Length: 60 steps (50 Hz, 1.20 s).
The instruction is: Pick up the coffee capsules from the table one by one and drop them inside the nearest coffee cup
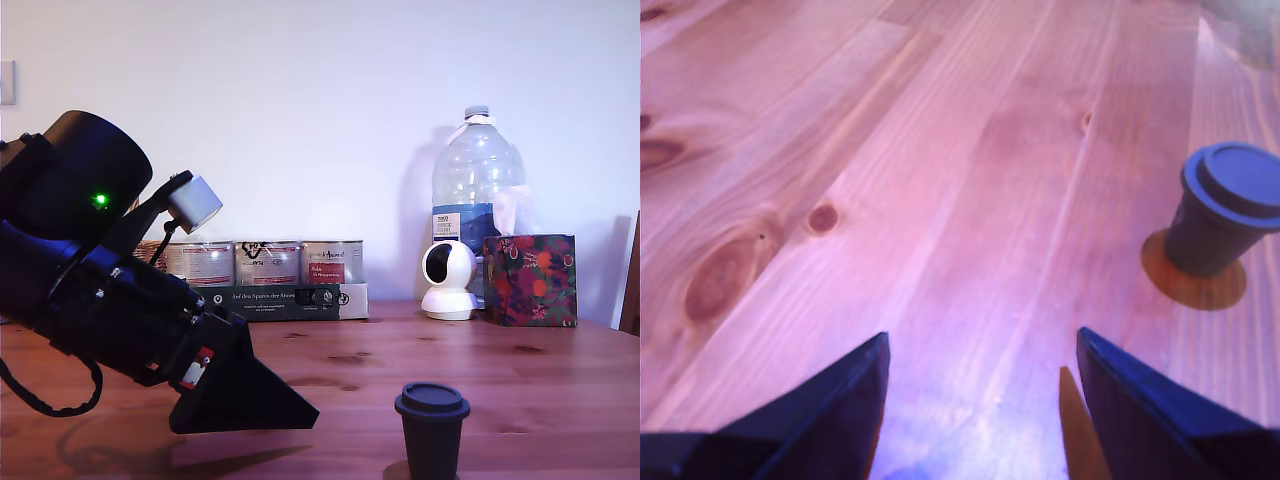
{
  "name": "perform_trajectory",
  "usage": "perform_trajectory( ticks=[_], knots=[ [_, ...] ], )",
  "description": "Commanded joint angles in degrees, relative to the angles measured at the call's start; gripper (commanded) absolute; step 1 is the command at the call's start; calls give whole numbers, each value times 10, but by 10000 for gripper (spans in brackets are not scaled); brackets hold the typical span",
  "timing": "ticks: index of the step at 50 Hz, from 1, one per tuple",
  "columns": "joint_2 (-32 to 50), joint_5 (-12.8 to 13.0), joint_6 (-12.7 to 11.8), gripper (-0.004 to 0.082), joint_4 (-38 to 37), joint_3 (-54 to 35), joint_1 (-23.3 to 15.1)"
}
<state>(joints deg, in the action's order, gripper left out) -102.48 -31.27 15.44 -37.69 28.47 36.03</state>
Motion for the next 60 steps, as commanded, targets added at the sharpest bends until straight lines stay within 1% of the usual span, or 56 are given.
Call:
perform_trajectory(
  ticks=[1, 9, 12, 20, 23, 24, 28, 34, 47, 49, 51, 60],
  knots=[
    [17, 3, -4, 501, -1, 10, -6],
    [20, -7, -4, 502, 6, 16, -6],
    [21, -14, -4, 501, 9, 19, -3],
    [23, -29, -3, 502, 54, 39, 9],
    [23, -33, 6, 501, 76, 47, 15],
    [23, -34, 13, 501, 83, 49, 17],
    [23, -35, 27, 501, 106, 56, 26],
    [23, -35, 41, 501, 136, 65, 37],
    [23, -35, 47, 501, 194, 84, 58],
    [23, -35, 55, 501, 202, 88, 61],
    [23, -35, 58, 501, 211, 92, 64],
    [23, -37, 65, 501, 255, 118, 79]
  ],
)
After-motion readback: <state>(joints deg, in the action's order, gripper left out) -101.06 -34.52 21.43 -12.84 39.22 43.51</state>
